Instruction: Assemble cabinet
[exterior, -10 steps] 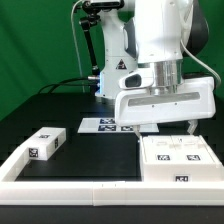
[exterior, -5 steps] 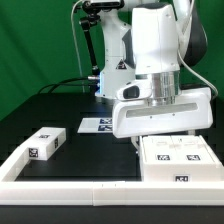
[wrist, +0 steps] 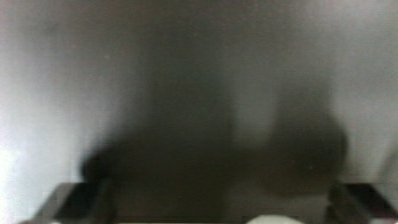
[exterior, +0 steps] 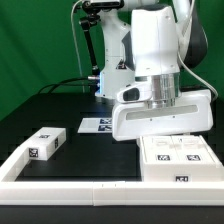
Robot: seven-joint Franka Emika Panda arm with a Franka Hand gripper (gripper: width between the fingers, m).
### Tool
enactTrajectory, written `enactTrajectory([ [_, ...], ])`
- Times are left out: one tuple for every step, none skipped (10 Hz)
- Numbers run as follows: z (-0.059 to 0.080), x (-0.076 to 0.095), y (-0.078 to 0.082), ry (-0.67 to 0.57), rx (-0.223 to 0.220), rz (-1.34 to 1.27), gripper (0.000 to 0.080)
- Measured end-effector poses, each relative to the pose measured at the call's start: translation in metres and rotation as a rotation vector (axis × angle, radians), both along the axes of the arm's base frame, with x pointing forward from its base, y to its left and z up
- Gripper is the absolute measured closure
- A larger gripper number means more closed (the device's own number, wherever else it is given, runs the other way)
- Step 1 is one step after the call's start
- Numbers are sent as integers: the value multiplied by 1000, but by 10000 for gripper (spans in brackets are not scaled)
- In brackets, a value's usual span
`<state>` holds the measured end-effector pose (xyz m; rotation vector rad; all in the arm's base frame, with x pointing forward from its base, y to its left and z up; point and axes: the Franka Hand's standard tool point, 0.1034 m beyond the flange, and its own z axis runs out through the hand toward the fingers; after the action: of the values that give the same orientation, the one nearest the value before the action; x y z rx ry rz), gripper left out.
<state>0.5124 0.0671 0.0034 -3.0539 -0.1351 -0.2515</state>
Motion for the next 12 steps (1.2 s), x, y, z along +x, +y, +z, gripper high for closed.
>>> enactTrajectory([
  [0,0,0,0,0,0,375],
  [0,-1,0,1,0,1,510],
  [-1,-1,0,2,-1,6,510],
  [-1,-2,-3,1,-5,21,692],
  [-1,-2,-4,1,-7,32,765],
  [0,-2,-6,0,-11,47,765],
  [5,-3,-8,-6,-15,59,792],
  [14,-5,-11,-15,-20,71,796],
  [23,-7,-12,-21,-24,79,796],
  [35,-7,-12,-31,-28,86,796],
  [48,-8,-14,-29,-34,97,796],
  [62,-8,-15,-28,-38,99,796],
])
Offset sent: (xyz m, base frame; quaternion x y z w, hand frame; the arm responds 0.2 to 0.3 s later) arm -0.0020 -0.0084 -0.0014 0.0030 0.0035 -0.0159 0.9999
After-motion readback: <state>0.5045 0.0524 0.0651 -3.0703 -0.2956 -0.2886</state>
